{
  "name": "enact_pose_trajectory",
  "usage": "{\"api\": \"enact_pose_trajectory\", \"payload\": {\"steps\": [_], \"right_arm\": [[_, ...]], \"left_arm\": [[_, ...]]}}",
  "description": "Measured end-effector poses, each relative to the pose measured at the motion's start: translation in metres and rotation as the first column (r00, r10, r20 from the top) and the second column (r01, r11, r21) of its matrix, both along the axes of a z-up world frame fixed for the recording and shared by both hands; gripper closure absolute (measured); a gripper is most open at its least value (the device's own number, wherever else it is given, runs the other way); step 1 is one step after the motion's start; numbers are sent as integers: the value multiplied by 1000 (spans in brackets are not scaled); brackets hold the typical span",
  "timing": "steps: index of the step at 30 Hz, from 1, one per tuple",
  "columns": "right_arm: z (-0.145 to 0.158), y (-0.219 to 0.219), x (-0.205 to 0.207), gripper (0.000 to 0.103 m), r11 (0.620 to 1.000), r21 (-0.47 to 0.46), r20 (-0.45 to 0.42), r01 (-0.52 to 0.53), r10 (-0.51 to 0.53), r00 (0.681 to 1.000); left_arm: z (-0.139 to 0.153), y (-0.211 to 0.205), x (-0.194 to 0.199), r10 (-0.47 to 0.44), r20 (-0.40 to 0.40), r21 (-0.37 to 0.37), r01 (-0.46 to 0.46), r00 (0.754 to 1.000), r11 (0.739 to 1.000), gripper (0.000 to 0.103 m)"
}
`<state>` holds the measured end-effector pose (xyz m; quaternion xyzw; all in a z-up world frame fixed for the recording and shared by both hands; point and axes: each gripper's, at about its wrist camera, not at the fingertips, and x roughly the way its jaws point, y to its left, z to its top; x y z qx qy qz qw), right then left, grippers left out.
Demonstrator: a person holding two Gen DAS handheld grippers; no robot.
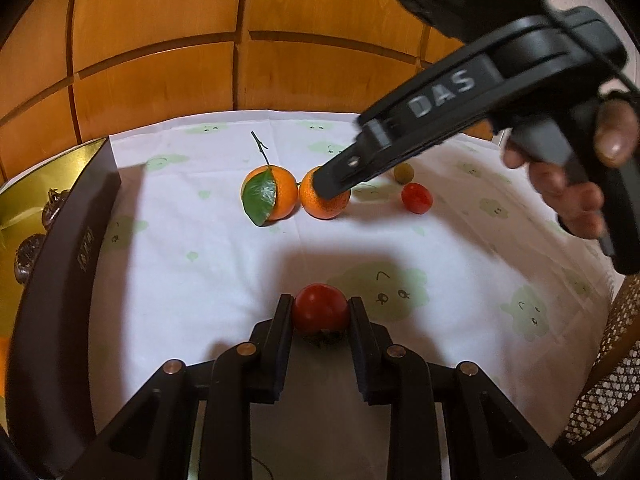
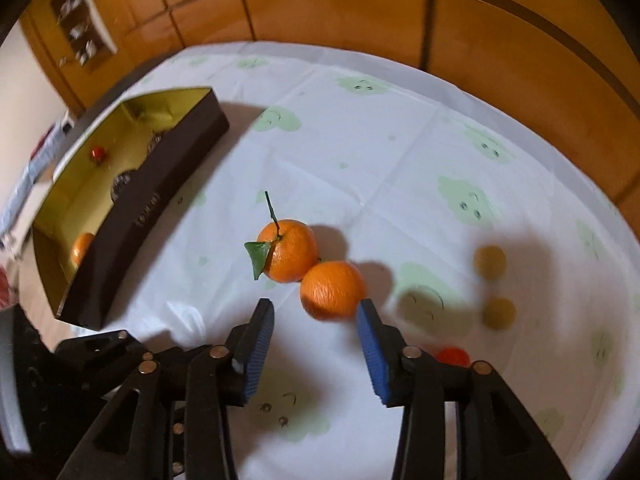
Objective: Organize fruits
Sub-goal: 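Lift the cherry tomato with the left tool while the right tool grasps a leafless tangerine, then carry the cherry tomato into the gold tray and open the left tool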
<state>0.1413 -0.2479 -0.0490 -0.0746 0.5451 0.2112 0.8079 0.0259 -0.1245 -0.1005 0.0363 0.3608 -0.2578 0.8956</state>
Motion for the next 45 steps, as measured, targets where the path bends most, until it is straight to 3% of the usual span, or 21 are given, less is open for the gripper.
{"api": "enact_pose_trajectory", "payload": {"steps": [4, 8, 11, 15, 21, 27, 33, 37, 45], "right_arm": [[-9, 9, 9, 51, 996, -76, -4, -38, 38, 999], [-18, 13, 14, 51, 992, -109, -7, -60, 59, 998], [-19, 11, 12, 62, 994, -98, 15, -45, 47, 999], [-10, 2, -6, 62, 998, -54, 38, -17, 20, 999], [-10, -12, -37, 62, 1000, 21, -11, 6, -6, 1000], [-19, -18, -35, 62, 998, 18, -17, 56, -56, 998], [-22, -20, -31, 62, 998, 28, -30, 64, -63, 998], [-27, -18, -32, 62, 998, 29, -53, 51, -49, 997], [-29, -10, -36, 63, 998, -46, -1, 31, -31, 1000]], "left_arm": [[0, 1, -1, -2, 1, -5, 2, 1000, 1000, 75], [-1, 1, 1, -2, 0, -9, 2, 1000, 1000, 75], [-1, 1, 1, -2, 0, -10, 2, 1000, 1000, 75], [-1, 1, 1, -2, 0, -10, 2, 1000, 1000, 75], [-2, 0, 1, -1, 4, -3, 1, 1000, 1000, 75], [3, -5, 3, -12, -17, 40, 13, 1000, 999, 76], [10, -2, 9, -7, -73, 19, 9, 997, 1000, 77], [29, 3, 3, -6, -54, -15, 5, 999, 1000, 77], [89, 46, -2, 86, -6, -133, -86, 996, 987, 76]]}}
